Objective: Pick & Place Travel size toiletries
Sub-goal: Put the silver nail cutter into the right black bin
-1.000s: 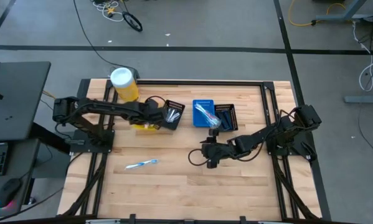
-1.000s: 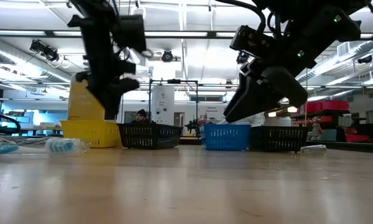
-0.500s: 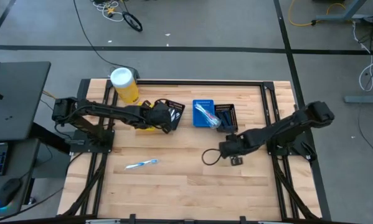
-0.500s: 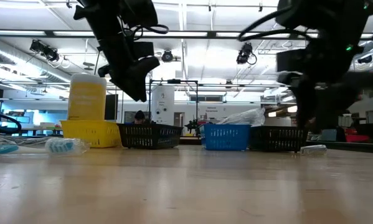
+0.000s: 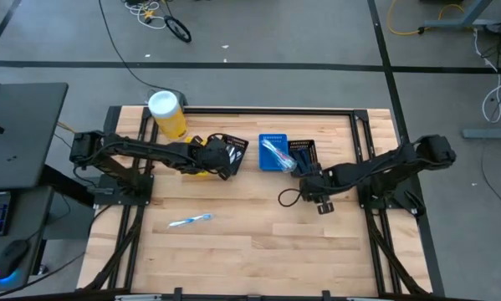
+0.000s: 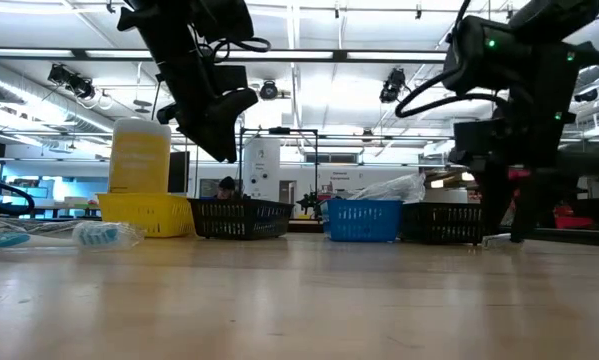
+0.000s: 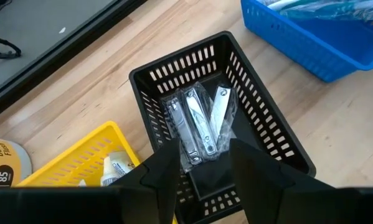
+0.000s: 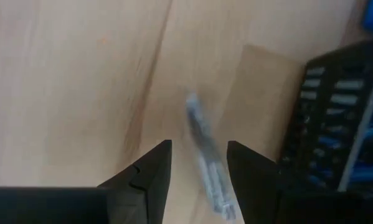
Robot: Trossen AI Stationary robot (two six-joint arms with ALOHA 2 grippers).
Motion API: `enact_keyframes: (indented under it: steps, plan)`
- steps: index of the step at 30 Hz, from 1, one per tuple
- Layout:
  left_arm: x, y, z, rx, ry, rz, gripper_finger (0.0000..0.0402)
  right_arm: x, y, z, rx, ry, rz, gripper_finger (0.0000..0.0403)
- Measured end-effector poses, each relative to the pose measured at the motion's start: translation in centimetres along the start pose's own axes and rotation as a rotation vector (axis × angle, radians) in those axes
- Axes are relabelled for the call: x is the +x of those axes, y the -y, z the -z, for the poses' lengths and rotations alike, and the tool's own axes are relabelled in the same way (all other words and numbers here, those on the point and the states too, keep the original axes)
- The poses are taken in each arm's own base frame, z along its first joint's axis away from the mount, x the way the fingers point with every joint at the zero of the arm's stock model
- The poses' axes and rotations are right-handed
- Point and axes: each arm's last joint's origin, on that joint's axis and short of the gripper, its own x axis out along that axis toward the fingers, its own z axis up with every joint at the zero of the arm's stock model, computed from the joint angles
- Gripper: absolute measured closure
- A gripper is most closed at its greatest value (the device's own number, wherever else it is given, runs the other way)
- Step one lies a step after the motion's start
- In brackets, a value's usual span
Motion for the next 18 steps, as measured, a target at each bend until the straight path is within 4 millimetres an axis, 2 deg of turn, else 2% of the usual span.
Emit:
enact_keyframes:
  steps: [5,8,18]
  plan:
    - [0.0,0.0,0.0,-0.001,0.002,0.001,0.0256,0.5,0.4,0.4,0.003,0.003,0.016,0.0240]
    - [0.0,0.0,-0.1,-0.003,0.006,0.004,0.0256,1.0,0.4,0.9,0.002,-0.001,-0.022,0.0255]
    - [0.0,0.2,-0.3,-0.015,0.023,0.019,0.0256,1.3,0.3,1.1,0.020,0.030,-0.051,0.0356]
